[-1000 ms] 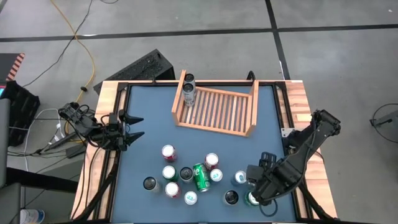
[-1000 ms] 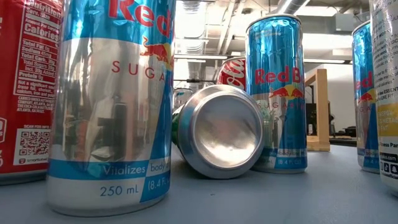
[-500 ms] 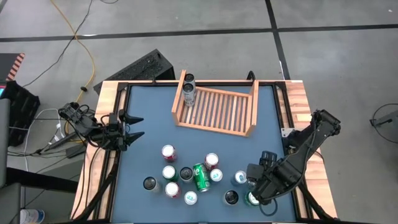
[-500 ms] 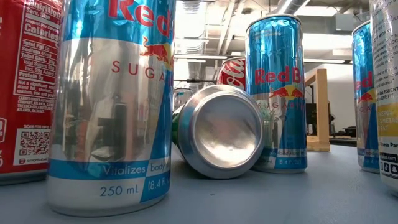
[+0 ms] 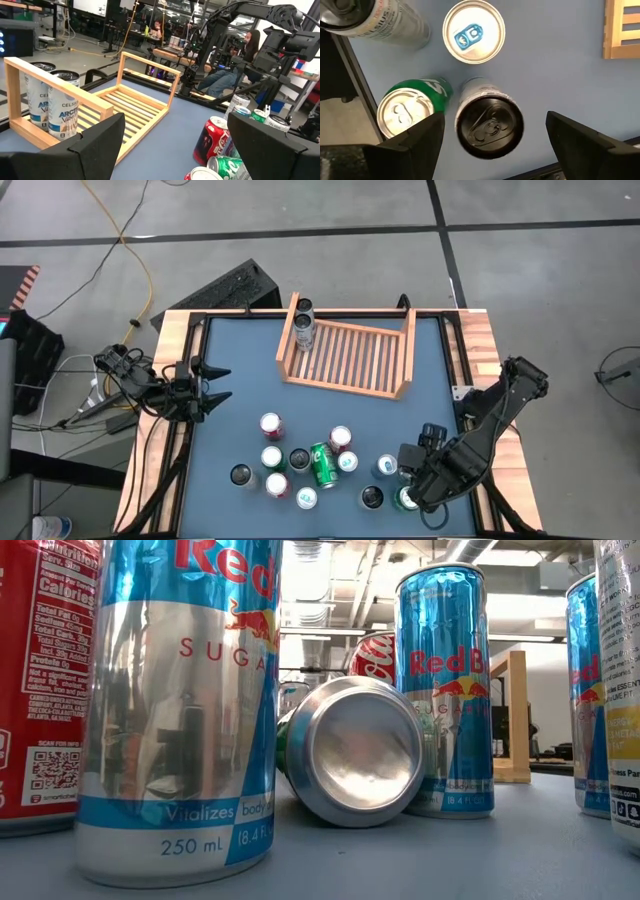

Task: Place canned beverage on shelf
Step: Put the white blue soda can on the shelf aligned with the other white blue soda can

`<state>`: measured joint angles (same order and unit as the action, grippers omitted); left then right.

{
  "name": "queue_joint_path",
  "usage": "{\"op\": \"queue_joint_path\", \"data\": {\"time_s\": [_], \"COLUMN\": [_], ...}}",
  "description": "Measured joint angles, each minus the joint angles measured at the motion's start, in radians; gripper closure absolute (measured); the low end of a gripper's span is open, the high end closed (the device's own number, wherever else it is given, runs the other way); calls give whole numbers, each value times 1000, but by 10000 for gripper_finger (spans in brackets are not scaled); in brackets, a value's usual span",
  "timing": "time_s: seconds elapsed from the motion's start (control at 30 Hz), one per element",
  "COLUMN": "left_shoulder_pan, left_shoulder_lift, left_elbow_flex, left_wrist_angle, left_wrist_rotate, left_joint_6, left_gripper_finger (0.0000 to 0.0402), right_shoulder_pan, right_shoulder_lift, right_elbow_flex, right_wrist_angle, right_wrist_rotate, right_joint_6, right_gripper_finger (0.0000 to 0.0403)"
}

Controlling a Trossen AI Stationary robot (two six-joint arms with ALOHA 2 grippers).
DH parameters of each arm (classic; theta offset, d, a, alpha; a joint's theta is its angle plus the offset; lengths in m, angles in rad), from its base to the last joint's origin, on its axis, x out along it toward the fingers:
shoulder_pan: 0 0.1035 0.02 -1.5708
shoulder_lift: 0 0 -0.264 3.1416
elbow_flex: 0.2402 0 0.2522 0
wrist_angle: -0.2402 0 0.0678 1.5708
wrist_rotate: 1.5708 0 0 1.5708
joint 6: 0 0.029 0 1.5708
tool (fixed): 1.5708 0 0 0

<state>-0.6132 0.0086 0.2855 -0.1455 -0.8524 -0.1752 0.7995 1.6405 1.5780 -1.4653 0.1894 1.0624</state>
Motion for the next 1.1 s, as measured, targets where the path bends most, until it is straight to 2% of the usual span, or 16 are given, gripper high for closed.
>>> {"op": "queue_joint_path", "data": {"time_s": [0.43, 0.83, 1.1], "left_shoulder_pan": [0, 0, 0], "left_shoulder_lift": [0, 0, 0], "left_elbow_flex": [0, 0, 0], "left_wrist_angle": [0, 7, 8], "left_wrist_rotate": [0, 0, 0], "left_joint_6": [-9, -13, -13], "left_gripper_finger": [60, 60, 60], "right_shoulder_pan": [24, 24, 5], "right_shoulder_lift": [-1, 0, -29], "right_elbow_flex": [-36, -81, -213], "right_wrist_angle": [13, 47, 138], "right_wrist_rotate": [30, 20, -52], "right_joint_6": [46, -1, -12], "right_gripper_finger": [69, 69, 76]}}
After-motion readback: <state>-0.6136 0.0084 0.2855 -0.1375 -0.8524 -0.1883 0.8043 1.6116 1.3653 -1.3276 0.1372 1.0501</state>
